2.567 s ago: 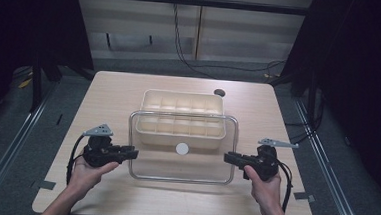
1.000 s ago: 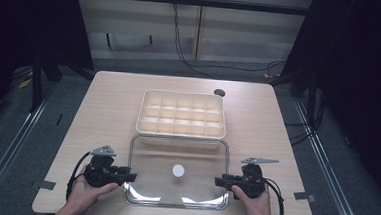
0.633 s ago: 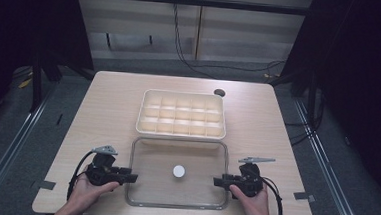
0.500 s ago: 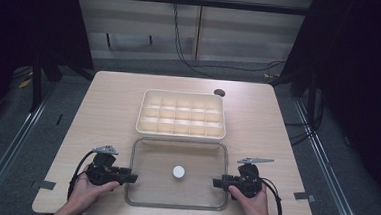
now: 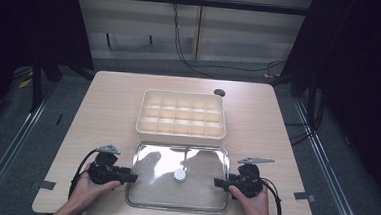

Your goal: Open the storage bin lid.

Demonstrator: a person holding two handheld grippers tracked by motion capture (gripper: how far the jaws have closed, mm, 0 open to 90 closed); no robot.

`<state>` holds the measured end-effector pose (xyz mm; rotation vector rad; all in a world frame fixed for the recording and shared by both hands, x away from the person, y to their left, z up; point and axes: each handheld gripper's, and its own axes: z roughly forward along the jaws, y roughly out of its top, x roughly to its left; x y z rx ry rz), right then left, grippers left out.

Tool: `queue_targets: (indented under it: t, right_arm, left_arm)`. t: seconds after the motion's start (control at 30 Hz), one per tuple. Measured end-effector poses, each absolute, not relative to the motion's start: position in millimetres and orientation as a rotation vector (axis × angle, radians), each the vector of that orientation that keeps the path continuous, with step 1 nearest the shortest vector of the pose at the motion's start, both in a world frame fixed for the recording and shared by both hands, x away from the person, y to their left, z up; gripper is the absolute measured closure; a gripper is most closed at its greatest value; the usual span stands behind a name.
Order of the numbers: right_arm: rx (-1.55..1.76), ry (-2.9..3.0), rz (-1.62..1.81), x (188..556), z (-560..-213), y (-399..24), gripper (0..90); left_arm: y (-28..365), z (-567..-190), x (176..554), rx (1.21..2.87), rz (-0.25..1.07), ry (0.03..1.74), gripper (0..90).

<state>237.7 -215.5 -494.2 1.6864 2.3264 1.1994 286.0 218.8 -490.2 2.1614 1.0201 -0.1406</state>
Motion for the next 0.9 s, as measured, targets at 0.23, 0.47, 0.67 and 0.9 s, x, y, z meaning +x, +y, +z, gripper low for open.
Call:
queue_targets:
  t: [0.23,0.47,0.67,0.9]
  right_arm:
    - [1.680,2.305,1.171,241,-494,-216,39.0]
    - [1.664,2.278,1.155,243,-493,-217,37.8]
    - [1.682,2.258,1.203,244,-490,-221,37.4]
    - [1.619,2.207,1.338,245,-471,-232,36.6]
  left_arm:
    - [219,-490,286,2.158,-0.154,1.014,51.7]
    - [219,-488,284,2.158,-0.113,1.021,44.9]
    - [219,-485,284,2.148,-0.095,0.996,43.3]
    - [220,-469,282,2.114,-0.016,0.975,41.1]
